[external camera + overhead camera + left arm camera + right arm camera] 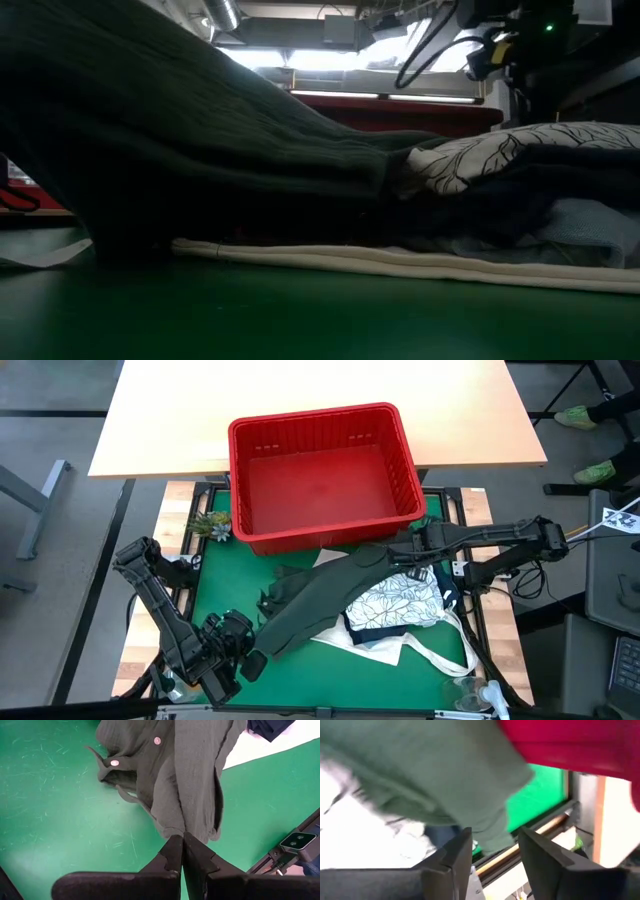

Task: Fold laundry
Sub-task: Fold the patterned white shirt

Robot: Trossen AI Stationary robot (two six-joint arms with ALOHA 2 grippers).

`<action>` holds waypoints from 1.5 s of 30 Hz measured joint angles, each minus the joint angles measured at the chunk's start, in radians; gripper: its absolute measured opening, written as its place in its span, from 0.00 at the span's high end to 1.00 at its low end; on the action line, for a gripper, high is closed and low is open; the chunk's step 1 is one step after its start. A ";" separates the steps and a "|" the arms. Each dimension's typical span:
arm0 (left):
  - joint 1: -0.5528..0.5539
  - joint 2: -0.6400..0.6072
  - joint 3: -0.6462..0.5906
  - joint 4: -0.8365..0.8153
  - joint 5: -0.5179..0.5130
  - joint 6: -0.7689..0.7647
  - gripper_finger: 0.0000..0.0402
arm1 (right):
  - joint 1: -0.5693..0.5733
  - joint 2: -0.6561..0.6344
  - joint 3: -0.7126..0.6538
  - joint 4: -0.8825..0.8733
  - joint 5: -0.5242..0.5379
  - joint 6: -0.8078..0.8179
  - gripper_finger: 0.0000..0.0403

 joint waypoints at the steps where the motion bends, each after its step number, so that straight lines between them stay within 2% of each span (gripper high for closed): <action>1: 0.000 0.000 0.000 0.000 0.000 0.000 1.00 | 0.000 0.000 0.000 0.003 -0.021 -0.024 0.60; 11: 0.000 0.000 0.000 0.000 -0.001 0.000 1.00 | 0.000 0.000 0.000 0.089 -0.188 -0.196 0.60; 19: 0.000 0.000 0.000 0.000 -0.001 0.000 1.00 | 0.000 -0.001 -0.059 0.164 -0.240 -0.247 0.60; 26: 0.000 0.000 0.000 0.000 -0.001 0.000 1.00 | 0.000 -0.001 -0.130 0.190 -0.157 -0.255 0.60; 40: 0.000 0.000 0.000 0.000 -0.001 0.000 1.00 | 0.000 -0.001 -0.178 0.327 -0.150 -0.303 0.60; 45: 0.000 0.000 0.000 0.000 -0.001 0.000 1.00 | 0.000 0.000 -0.178 0.327 -0.150 -0.303 0.67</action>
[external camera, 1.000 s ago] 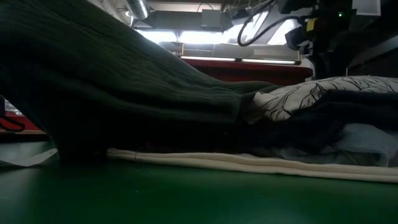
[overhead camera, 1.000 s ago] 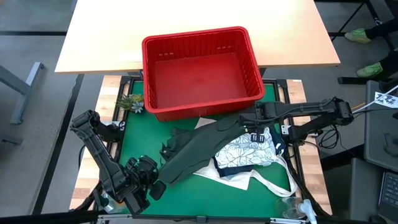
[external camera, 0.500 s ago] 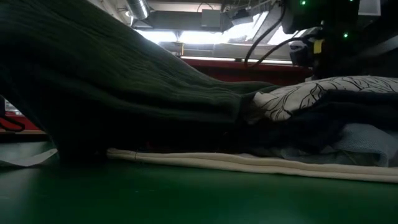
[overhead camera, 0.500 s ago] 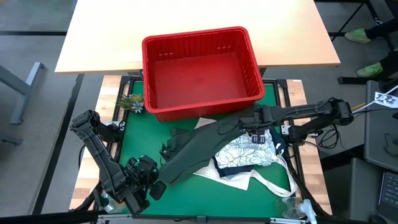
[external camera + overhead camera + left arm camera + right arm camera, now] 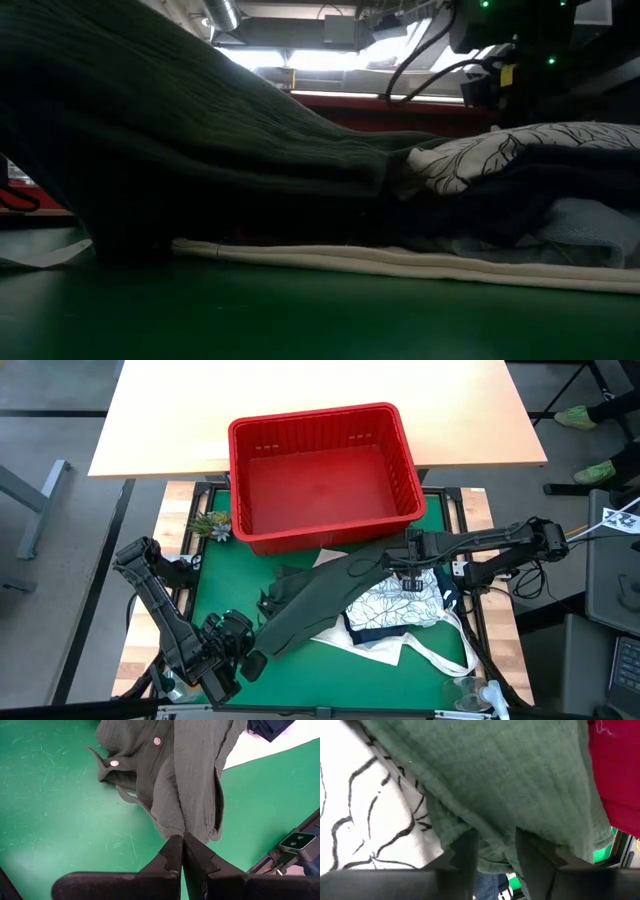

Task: Fold laundry
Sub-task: Fold the patterned white shirt

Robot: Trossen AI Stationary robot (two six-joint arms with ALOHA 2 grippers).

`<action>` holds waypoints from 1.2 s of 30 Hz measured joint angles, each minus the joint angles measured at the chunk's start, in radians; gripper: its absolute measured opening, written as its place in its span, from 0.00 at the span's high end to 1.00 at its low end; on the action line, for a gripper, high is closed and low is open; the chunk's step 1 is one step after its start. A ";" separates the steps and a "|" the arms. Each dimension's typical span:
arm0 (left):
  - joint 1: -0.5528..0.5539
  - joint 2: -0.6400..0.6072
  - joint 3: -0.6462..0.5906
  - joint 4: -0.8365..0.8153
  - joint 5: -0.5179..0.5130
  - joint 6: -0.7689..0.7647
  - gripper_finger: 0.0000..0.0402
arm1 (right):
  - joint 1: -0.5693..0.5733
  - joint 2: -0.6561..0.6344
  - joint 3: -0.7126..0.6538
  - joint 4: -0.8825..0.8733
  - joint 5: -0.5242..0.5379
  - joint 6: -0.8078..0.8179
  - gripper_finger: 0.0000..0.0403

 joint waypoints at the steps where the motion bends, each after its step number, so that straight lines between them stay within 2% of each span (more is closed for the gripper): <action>1: 0.000 0.000 0.000 0.000 0.000 0.000 1.00 | 0.000 0.000 0.000 0.000 0.000 0.000 0.69; 11: 0.000 0.000 0.000 0.000 0.000 0.000 1.00 | 0.000 0.000 0.000 -0.001 0.000 -0.001 0.98; 17: 0.000 0.000 0.000 0.000 -0.008 0.001 1.00 | 0.000 0.001 0.006 -0.038 -0.003 -0.003 0.98; 20: -0.005 0.000 0.000 0.000 -0.095 0.002 1.00 | 0.012 0.001 0.050 -0.089 -0.018 -0.004 0.99; 26: -0.027 0.000 0.000 0.000 -0.216 0.002 1.00 | 0.054 0.001 0.192 -0.205 -0.026 -0.002 0.99; 32: -0.071 0.000 0.030 -0.017 -0.217 -0.019 1.00 | 0.111 0.001 0.362 -0.376 -0.029 0.033 0.99; 36: -0.101 0.000 0.085 -0.105 -0.224 -0.075 1.00 | 0.157 -0.006 0.496 -0.429 -0.049 0.062 1.00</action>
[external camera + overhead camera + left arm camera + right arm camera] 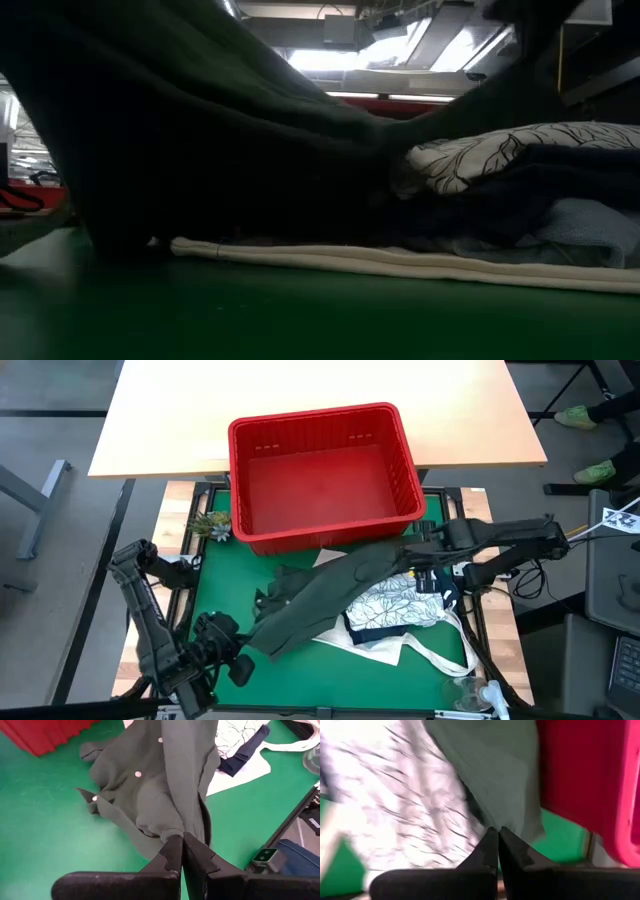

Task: Fold laundry
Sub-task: Fold the patterned white shirt

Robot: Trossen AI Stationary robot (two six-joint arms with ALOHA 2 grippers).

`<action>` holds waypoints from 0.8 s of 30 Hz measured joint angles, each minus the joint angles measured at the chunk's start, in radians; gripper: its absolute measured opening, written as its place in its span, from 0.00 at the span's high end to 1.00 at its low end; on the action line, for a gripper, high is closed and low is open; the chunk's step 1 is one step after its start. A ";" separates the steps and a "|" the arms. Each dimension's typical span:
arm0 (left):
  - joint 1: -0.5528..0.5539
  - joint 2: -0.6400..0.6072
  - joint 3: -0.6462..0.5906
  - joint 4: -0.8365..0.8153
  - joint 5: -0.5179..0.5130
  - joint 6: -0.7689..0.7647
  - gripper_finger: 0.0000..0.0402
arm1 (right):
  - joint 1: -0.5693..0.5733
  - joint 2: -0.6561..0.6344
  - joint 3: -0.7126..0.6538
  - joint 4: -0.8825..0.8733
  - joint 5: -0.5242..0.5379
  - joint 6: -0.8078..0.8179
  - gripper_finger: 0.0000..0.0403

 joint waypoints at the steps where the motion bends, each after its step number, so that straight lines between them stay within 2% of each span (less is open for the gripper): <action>1: -0.007 0.000 0.017 -0.025 0.003 -0.013 1.00 | 0.011 -0.009 0.027 0.006 -0.025 0.001 1.00; 4: -0.018 -0.002 0.042 -0.036 0.030 -0.012 1.00 | 0.045 -0.018 0.121 -0.002 -0.096 0.028 1.00; 8: -0.028 -0.005 0.050 -0.038 0.134 -0.017 1.00 | 0.109 -0.026 0.200 0.001 -0.178 0.094 1.00; 11: -0.036 -0.005 0.050 -0.034 0.213 -0.037 1.00 | 0.172 -0.035 0.223 -0.001 -0.240 0.147 1.00; 16: -0.043 -0.005 0.050 0.001 0.276 -0.034 1.00 | 0.302 -0.036 0.225 -0.001 -0.331 0.254 1.00; 20: -0.046 -0.006 0.050 0.060 0.360 -0.021 1.00 | 0.413 -0.036 0.225 0.000 -0.348 0.369 1.00; 24: -0.046 -0.006 0.050 0.179 0.381 0.002 1.00 | 0.524 -0.031 0.224 0.023 -0.323 0.533 1.00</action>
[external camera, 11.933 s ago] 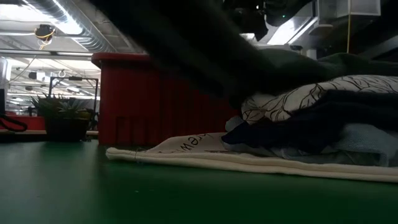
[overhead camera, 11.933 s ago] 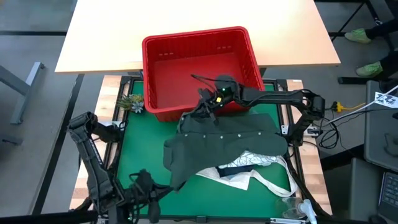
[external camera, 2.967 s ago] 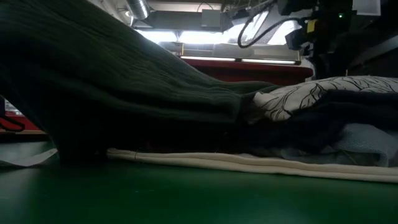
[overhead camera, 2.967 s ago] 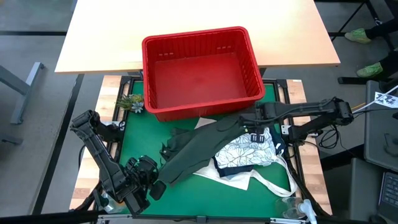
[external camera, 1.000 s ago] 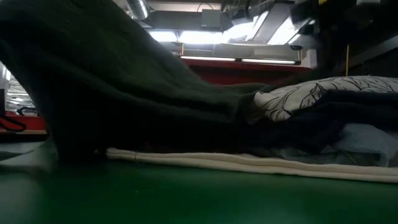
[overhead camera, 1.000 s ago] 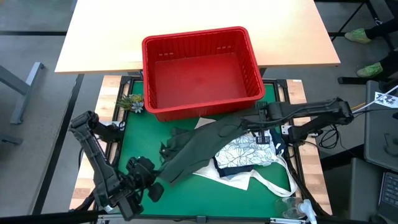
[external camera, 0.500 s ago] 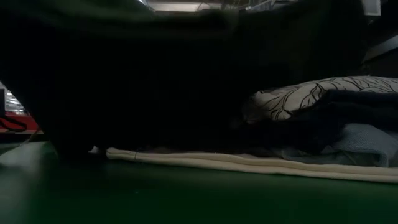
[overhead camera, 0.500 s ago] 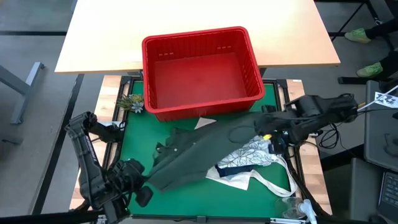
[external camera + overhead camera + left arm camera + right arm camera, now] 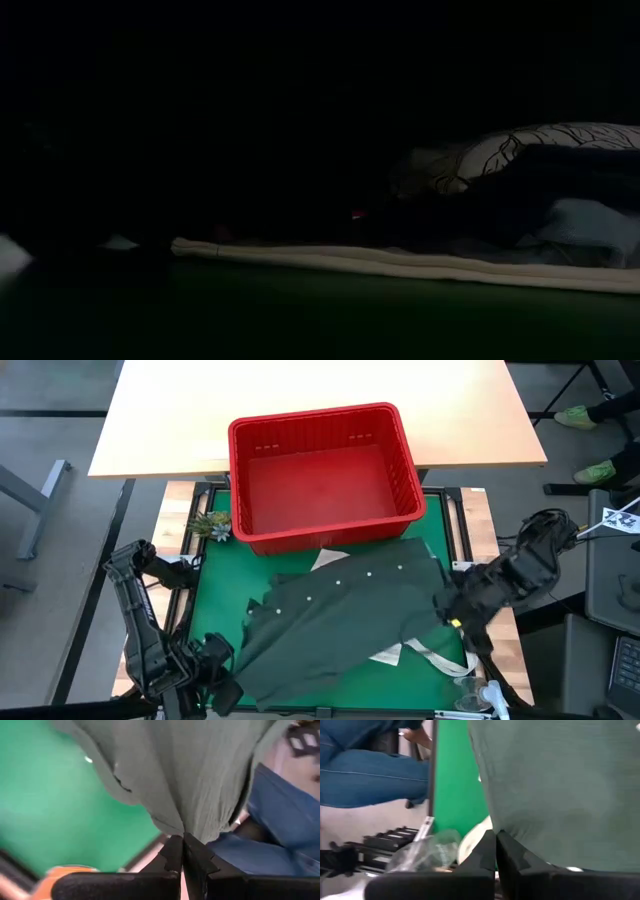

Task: Fold laundry
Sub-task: Fold the patterned white shirt

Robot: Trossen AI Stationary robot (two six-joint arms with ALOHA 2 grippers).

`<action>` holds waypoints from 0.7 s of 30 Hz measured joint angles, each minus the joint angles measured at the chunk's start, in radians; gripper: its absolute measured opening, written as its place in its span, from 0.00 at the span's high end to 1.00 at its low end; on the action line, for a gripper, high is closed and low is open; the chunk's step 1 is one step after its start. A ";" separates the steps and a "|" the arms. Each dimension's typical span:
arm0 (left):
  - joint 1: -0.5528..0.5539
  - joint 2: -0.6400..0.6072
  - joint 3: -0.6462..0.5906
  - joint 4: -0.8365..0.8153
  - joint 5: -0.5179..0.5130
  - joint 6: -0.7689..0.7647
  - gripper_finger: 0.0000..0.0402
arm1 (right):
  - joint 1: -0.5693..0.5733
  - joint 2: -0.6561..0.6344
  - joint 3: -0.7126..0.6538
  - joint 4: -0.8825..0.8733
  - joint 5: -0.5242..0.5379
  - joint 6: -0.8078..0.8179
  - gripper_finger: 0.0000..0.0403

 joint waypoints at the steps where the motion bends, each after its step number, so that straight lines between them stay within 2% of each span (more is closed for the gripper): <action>1: 0.000 0.000 0.000 0.027 0.000 0.013 1.00 | 0.027 0.003 0.000 0.014 0.010 0.033 1.00; 7: 0.005 0.049 0.001 0.074 0.004 0.018 1.00 | 0.180 0.072 0.000 0.074 0.082 0.122 1.00; 11: 0.005 0.109 0.001 0.103 0.011 0.020 1.00 | 0.249 0.147 0.000 0.091 0.080 0.123 1.00; 16: 0.005 0.175 0.001 0.155 0.058 0.020 0.99 | 0.299 0.242 -0.001 0.094 0.022 0.125 1.00; 21: 0.005 0.226 0.001 0.161 0.114 0.027 0.88 | 0.303 0.305 -0.002 0.094 -0.042 0.125 1.00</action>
